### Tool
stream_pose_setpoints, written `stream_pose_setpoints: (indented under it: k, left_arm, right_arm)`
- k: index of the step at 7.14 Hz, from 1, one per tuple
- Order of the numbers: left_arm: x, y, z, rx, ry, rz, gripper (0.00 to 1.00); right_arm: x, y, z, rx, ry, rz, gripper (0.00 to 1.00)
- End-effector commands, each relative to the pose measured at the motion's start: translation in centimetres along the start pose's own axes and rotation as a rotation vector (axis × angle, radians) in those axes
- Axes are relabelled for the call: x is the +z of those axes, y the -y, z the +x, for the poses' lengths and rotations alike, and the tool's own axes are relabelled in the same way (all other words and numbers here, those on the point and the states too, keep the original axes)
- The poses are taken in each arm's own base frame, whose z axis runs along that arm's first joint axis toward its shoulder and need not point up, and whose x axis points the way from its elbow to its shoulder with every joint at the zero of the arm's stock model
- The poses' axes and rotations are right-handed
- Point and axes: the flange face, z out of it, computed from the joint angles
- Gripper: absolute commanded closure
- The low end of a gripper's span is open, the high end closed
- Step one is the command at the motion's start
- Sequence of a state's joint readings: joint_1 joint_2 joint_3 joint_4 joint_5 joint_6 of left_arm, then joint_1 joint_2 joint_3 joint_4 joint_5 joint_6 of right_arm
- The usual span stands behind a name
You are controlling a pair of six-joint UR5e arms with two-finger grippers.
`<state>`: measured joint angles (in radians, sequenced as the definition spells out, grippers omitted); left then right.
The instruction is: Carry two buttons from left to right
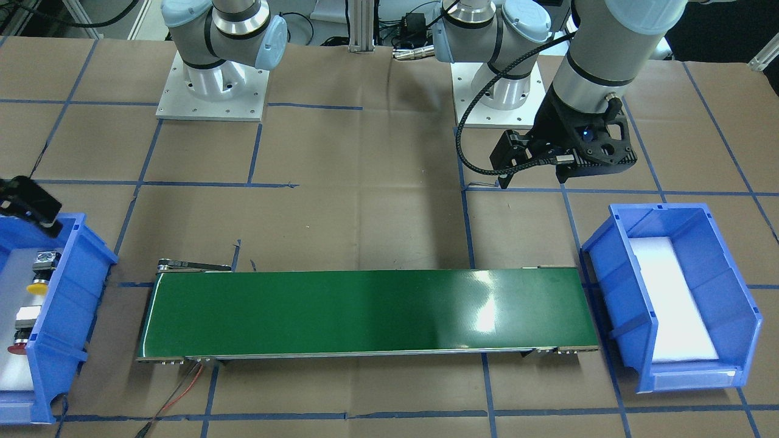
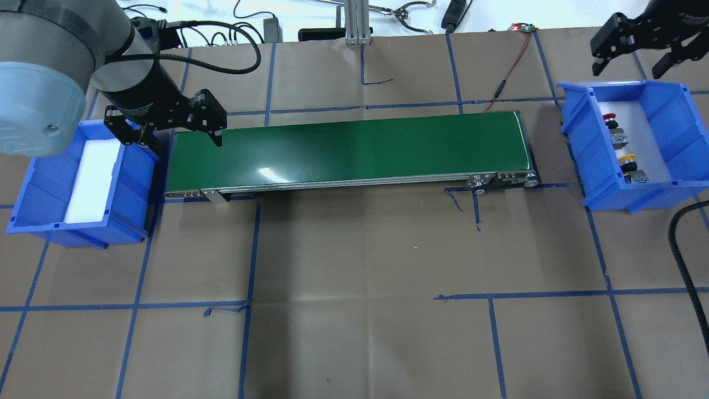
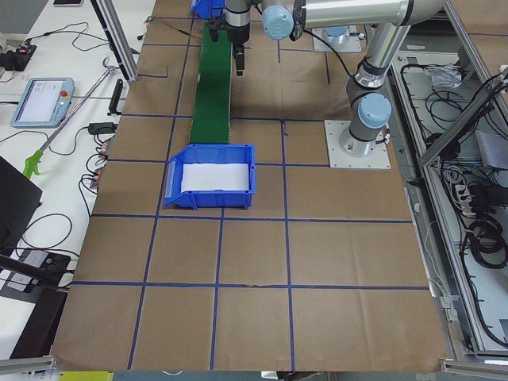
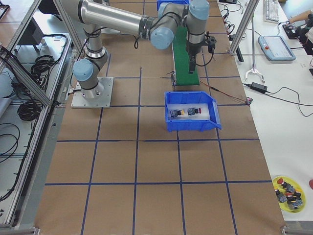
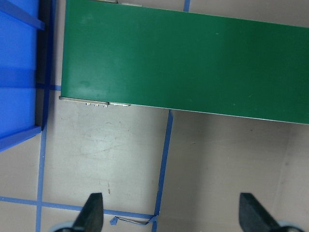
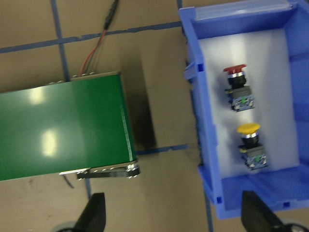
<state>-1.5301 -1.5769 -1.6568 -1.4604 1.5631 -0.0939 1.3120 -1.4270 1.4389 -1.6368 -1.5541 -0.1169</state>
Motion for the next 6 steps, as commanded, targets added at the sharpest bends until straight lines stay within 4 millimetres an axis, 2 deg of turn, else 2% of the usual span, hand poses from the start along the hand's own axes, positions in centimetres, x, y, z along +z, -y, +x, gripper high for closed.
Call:
stream_pose_setpoints:
  k: [1, 3, 6]
  left_arm:
    - [0.0, 0.0, 0.0, 0.000, 0.000, 0.000, 0.00]
    - [0.1, 0.0, 0.0, 0.000, 0.000, -0.001, 0.00]
    - [0.1, 0.0, 0.0, 0.001, 0.000, -0.001, 0.00]
  right_arm:
    - [-2.2, -6.3, -9.0, 0.049, -0.016, 0.000, 0.01]
    - [-1.8, -9.4, -13.0, 0.018, -0.033, 0.010, 0.01]
    - [-1.1, -10.4, -13.7, 0.009, -0.032, -0.009, 0.01]
